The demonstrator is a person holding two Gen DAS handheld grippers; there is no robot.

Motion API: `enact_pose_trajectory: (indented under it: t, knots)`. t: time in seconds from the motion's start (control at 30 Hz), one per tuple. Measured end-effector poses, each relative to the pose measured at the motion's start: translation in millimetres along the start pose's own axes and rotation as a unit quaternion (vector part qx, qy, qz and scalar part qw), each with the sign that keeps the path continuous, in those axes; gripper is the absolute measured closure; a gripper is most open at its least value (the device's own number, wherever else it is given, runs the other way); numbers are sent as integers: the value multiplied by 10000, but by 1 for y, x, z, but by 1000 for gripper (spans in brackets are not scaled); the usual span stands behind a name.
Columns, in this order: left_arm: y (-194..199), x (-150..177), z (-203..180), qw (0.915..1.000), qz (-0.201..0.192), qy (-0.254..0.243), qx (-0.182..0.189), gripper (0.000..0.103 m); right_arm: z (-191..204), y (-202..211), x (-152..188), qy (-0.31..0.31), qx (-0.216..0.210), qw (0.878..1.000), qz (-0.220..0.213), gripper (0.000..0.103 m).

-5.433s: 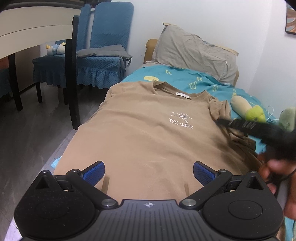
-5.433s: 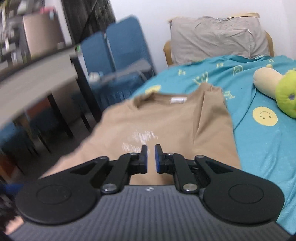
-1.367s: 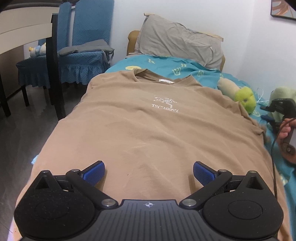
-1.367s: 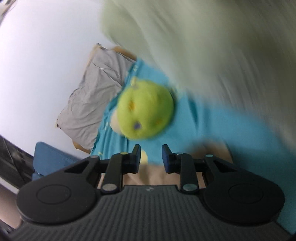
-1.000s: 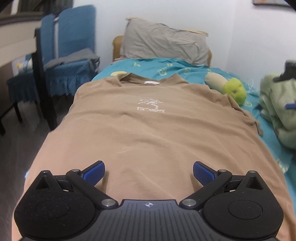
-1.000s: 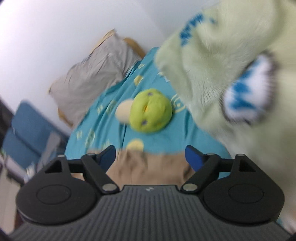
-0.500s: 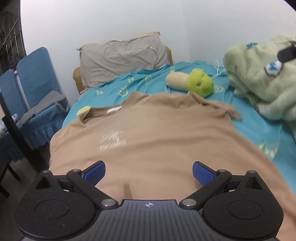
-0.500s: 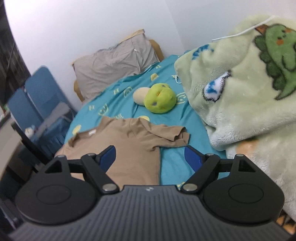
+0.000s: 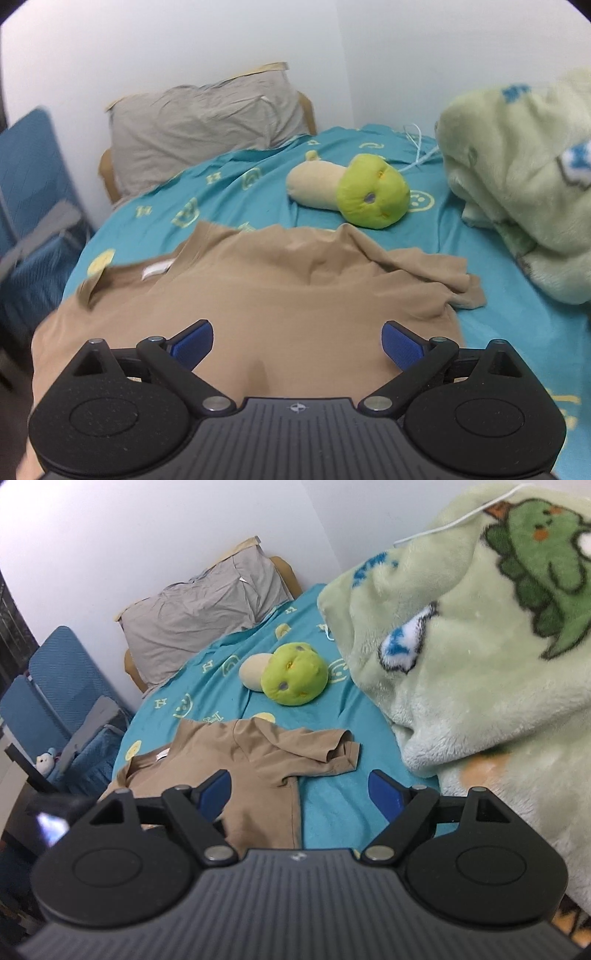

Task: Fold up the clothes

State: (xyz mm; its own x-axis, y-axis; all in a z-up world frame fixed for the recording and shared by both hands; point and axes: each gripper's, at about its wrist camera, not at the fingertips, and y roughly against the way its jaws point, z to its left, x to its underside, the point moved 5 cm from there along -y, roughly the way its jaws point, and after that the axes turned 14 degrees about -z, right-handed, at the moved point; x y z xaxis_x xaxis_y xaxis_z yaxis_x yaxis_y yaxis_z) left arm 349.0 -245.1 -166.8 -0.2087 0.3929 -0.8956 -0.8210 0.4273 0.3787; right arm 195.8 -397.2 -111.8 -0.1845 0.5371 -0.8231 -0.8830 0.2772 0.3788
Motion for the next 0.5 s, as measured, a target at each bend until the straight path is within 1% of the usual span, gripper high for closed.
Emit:
enact_pose_trajectory:
  t: [0.13, 0.3, 0.4, 0.5]
  knots:
    - [-33, -10, -6, 9988, -92, -449, 142, 4, -15, -6, -1, -312, 163, 9994, 29, 20]
    - [-71, -23, -5, 9948, -137, -986, 234, 4, -46, -14, -7, -1027, 554, 9932, -65, 20]
    - [-90, -26, -11, 9887, -155, -1441, 393, 4, -56, -16, -6, -1338, 631, 9890, -94, 20]
    - [-105, -26, -27, 9799, -131, -1834, 780, 4, -53, -13, -6, -1350, 640, 9886, -174, 20]
